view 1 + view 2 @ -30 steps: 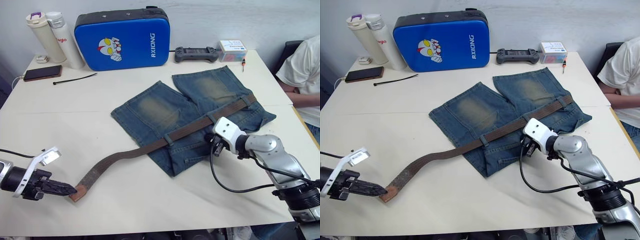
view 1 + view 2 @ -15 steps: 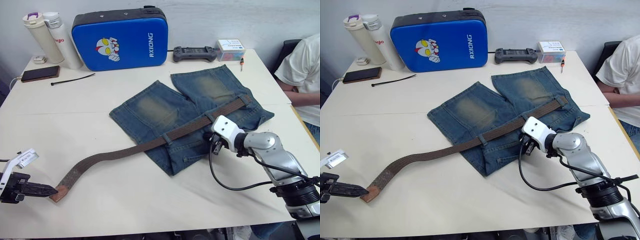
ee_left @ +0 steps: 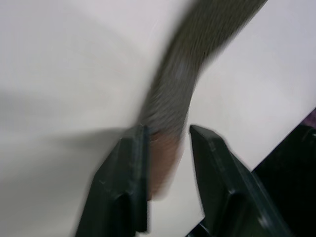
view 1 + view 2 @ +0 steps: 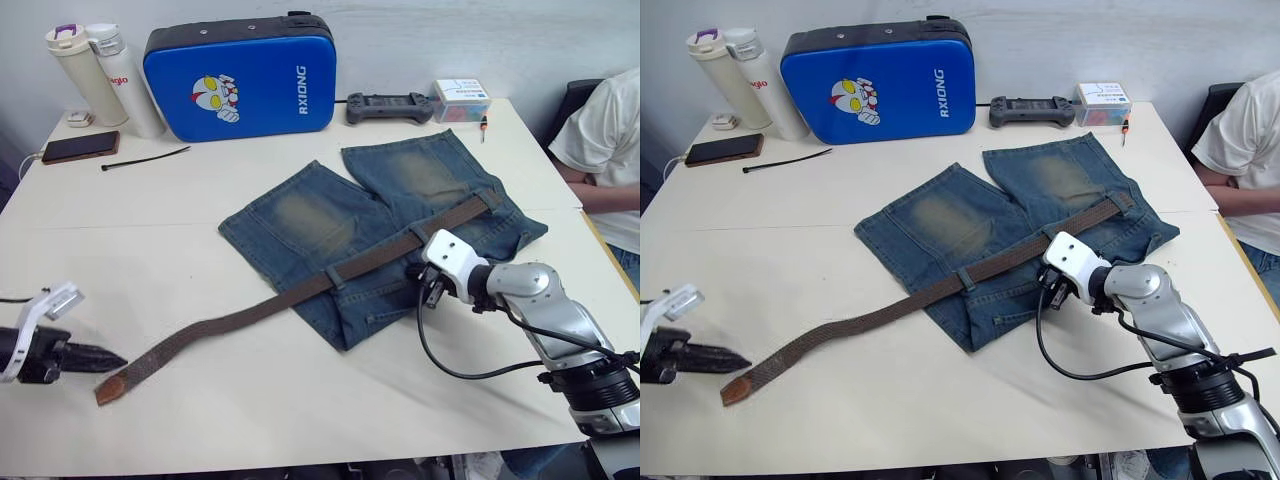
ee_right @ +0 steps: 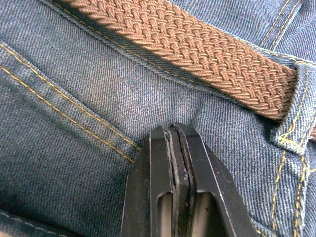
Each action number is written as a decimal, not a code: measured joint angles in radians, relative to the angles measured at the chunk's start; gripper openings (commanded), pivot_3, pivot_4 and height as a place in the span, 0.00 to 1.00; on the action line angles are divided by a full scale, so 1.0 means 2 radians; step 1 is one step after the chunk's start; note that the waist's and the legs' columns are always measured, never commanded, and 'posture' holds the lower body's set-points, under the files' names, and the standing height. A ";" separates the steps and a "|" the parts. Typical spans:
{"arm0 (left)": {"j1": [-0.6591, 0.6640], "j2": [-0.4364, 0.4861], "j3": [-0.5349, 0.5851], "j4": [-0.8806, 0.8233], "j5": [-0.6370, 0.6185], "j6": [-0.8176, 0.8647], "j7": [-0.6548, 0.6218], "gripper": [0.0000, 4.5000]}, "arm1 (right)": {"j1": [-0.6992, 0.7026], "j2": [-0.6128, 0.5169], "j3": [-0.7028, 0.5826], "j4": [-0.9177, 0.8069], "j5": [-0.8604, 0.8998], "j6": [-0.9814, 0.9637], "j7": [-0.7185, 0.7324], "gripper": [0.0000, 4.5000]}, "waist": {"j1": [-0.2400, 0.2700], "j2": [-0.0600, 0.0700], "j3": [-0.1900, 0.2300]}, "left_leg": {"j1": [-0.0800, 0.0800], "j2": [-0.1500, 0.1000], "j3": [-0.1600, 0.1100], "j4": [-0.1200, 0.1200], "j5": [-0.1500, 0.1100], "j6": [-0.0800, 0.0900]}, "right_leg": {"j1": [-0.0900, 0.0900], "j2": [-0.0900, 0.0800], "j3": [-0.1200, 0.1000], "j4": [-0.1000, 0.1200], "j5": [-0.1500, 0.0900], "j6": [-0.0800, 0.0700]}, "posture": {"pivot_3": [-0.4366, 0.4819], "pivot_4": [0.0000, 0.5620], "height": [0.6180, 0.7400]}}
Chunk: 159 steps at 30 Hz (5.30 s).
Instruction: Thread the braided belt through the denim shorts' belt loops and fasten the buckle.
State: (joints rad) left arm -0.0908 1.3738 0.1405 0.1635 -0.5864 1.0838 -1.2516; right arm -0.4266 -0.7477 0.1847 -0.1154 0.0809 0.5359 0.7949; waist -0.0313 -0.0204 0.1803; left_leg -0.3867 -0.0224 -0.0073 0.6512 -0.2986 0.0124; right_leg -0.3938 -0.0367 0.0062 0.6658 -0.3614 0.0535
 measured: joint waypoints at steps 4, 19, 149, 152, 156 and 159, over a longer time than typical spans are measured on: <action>-0.066 -0.003 0.004 -0.016 -0.020 0.023 -0.001 0.98 | 0.013 -0.010 -0.018 -0.029 0.032 0.021 0.031 0.00 | 0.002 0.000 0.000 | -0.002 0.000 0.000 0.000 0.000 0.000 | -0.001 0.000 0.000 0.000 0.000 0.000 | 0.48 0.27 1.00; -0.314 -0.280 -0.148 -0.230 -0.077 0.044 0.111 1.00 | 0.052 -0.125 -0.185 -0.191 0.251 0.248 0.103 0.15 | 0.007 0.001 0.001 | -0.003 0.000 -0.001 0.003 0.000 0.000 | 0.000 0.001 0.000 0.000 0.000 0.001 | 0.48 0.27 1.00; -0.051 -0.172 -0.058 -0.121 0.081 -0.320 -0.074 0.03 | 0.192 0.000 -0.200 -0.034 0.134 -0.263 0.239 0.06 | 0.015 0.004 0.002 | -0.005 -0.006 -0.011 -0.002 0.009 -0.004 | 0.001 -0.004 -0.008 -0.001 0.000 0.001 | 0.48 0.27 1.00; -0.020 -0.177 -0.050 -0.149 0.078 -0.349 -0.069 0.03 | 0.266 0.009 -0.219 -0.041 0.107 -0.398 0.238 0.06 | 0.015 0.004 0.002 | -0.004 -0.006 -0.011 -0.001 0.007 -0.001 | 0.002 -0.004 -0.007 -0.001 0.001 0.001 | 0.48 0.27 1.00; 0.024 -0.176 -0.037 -0.184 0.090 -0.401 -0.056 0.03 | 0.350 0.025 -0.235 -0.004 0.078 -0.618 0.238 0.06 | 0.015 0.004 0.002 | 0.006 -0.006 -0.011 -0.003 0.004 0.001 | 0.012 -0.004 -0.007 -0.005 0.000 0.001 | 0.48 0.27 1.00; 0.069 -0.176 -0.043 -0.195 0.136 -0.467 -0.040 0.03 | 0.375 0.025 -0.223 0.031 0.052 -0.749 0.230 0.06 | 0.010 0.004 0.002 | 0.010 -0.005 -0.009 -0.003 0.003 0.001 | 0.015 -0.003 -0.006 -0.005 0.000 0.001 | 0.48 0.27 1.00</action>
State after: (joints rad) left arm 0.0468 1.0223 0.0540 -0.2258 -0.3144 0.1502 -1.3317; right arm 0.3225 -0.6986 -0.2615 -0.0525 0.1851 -0.9620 1.2550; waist -0.0106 -0.0119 0.1848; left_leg -0.3671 -0.0321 -0.0250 0.6454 -0.2929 0.0139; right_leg -0.3637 -0.0425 -0.0053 0.6559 -0.3621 0.0554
